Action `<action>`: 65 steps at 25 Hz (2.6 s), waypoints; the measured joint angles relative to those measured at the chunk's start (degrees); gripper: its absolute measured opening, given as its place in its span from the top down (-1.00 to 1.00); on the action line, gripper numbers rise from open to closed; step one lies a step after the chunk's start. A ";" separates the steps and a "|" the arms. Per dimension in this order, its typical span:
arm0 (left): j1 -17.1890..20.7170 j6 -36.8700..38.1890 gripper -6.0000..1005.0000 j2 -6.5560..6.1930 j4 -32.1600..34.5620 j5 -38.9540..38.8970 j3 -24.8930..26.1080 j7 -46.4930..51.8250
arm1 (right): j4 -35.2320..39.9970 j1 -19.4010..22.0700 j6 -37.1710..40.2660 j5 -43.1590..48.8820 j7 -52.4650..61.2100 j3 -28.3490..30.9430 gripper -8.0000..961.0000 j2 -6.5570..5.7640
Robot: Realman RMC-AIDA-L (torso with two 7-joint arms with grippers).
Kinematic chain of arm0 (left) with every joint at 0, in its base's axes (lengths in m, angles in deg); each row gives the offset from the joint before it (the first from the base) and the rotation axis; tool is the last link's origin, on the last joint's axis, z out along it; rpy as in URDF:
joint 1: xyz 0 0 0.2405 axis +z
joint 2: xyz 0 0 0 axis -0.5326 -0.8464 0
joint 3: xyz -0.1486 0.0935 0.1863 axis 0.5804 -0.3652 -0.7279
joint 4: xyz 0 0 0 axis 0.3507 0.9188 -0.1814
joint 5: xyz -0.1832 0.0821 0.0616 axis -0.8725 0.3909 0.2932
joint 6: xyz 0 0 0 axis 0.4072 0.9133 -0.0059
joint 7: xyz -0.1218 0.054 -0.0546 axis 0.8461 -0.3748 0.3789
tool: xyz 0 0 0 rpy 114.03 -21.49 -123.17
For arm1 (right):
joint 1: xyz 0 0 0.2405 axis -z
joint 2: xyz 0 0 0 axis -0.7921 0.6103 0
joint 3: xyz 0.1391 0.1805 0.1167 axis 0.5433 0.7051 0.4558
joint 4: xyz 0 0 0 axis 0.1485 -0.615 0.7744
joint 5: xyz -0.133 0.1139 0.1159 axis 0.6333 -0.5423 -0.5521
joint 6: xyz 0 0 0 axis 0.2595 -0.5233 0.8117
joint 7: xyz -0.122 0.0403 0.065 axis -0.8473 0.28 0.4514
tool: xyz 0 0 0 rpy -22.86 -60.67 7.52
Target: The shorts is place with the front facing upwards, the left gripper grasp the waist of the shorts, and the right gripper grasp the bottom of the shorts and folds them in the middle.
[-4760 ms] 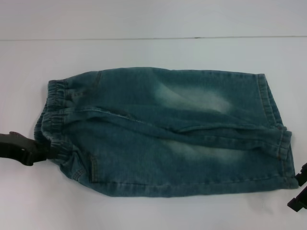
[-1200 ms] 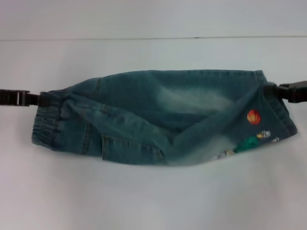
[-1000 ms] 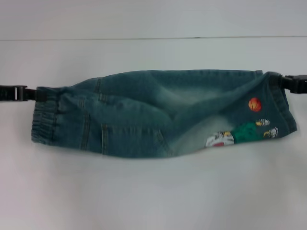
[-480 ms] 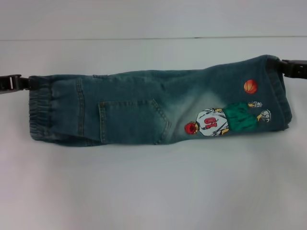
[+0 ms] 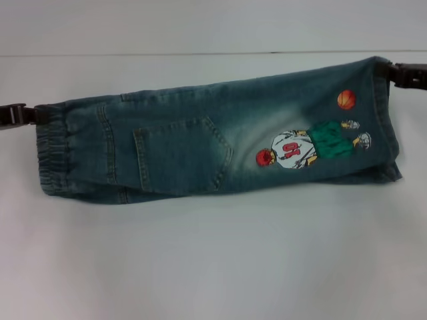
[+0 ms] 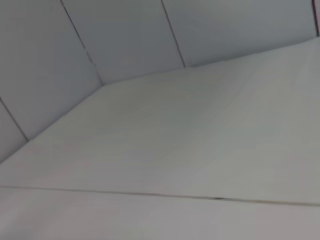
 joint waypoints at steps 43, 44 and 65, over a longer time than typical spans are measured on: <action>-0.93 -7.21 -0.15 0.71 -2.86 1.56 -7.35 1.67 | -1.51 -3.47 -17.80 0.06 0.79 -13.43 -0.13 4.30; -0.96 -7.09 -0.20 0.69 -2.79 1.88 -7.36 1.83 | -1.51 -3.45 -17.79 0.05 0.79 -13.35 -0.22 4.31; 3.30 12.31 -0.77 -0.31 8.11 -5.02 -2.87 -4.97 | 4.99 1.18 12.23 -0.46 6.38 -5.63 -0.94 0.37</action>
